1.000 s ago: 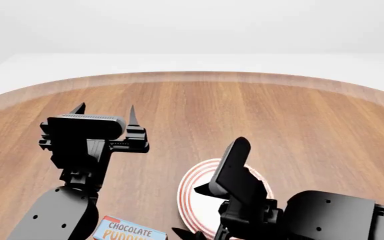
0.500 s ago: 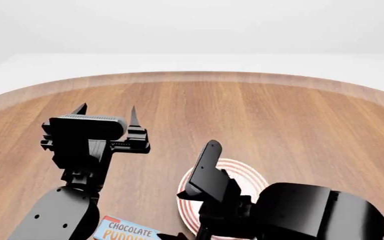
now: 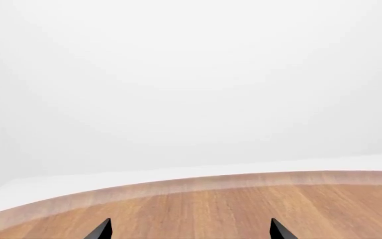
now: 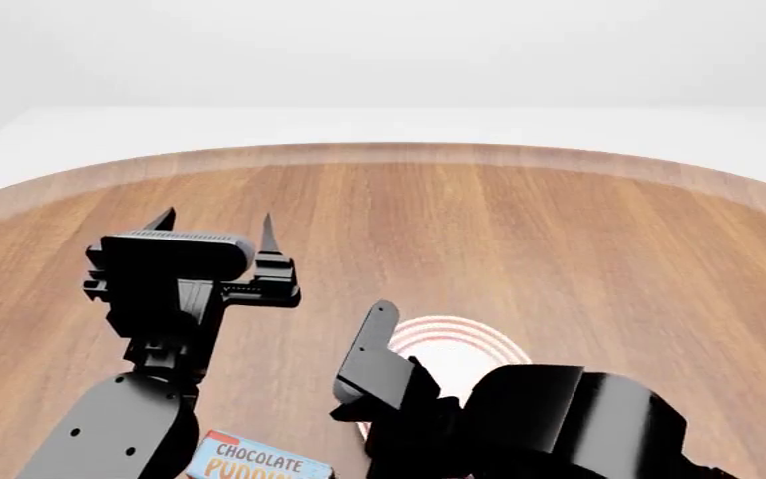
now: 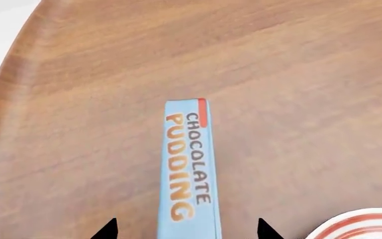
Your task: Put the chocolate pudding to the right of the plate.
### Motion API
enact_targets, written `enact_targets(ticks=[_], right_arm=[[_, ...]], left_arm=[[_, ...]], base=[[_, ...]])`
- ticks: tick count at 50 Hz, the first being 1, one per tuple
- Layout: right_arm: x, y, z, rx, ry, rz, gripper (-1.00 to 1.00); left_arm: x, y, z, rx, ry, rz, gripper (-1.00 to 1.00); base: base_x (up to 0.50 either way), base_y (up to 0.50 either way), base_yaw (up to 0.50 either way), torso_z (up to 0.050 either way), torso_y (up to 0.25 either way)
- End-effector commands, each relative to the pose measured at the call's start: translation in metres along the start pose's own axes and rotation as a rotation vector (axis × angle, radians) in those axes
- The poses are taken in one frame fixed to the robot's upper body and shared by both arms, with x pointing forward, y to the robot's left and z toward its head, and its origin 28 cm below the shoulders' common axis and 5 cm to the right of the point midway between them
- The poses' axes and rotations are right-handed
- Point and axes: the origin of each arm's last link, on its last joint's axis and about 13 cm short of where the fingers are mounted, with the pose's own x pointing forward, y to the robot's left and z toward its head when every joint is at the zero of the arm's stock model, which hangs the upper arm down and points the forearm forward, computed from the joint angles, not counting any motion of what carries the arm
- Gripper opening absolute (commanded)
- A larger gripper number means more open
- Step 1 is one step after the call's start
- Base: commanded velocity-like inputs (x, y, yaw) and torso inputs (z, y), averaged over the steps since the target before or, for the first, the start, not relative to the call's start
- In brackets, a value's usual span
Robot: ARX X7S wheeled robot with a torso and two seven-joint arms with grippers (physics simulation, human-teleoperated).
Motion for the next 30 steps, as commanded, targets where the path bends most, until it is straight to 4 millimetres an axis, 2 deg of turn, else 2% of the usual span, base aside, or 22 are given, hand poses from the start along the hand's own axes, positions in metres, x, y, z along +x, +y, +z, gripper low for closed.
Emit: enact_targets(ticks=[1,15,30], right_arm=[[0.012,-0.005,-0.003,0.028,0.029,0.010,1.00],[0.031,-0.007,-0.016,0.057,0.106,0.041,1.00],[0.037,-0.008,-0.025,0.075,0.141,0.051,1.00]], left_arm=[[-0.001,0.000,-0.001,-0.001,0.002,0.000,1.00],[0.000,0.001,-0.002,-0.003,0.004,0.000,1.00],[0.000,0.000,-0.003,-0.005,0.006,-0.001,1.00]], base=[[0.00,0.00,0.00,0.000,0.000],[0.00,0.00,0.00,0.000,0.000],[0.00,0.00,0.00,0.000,0.000]])
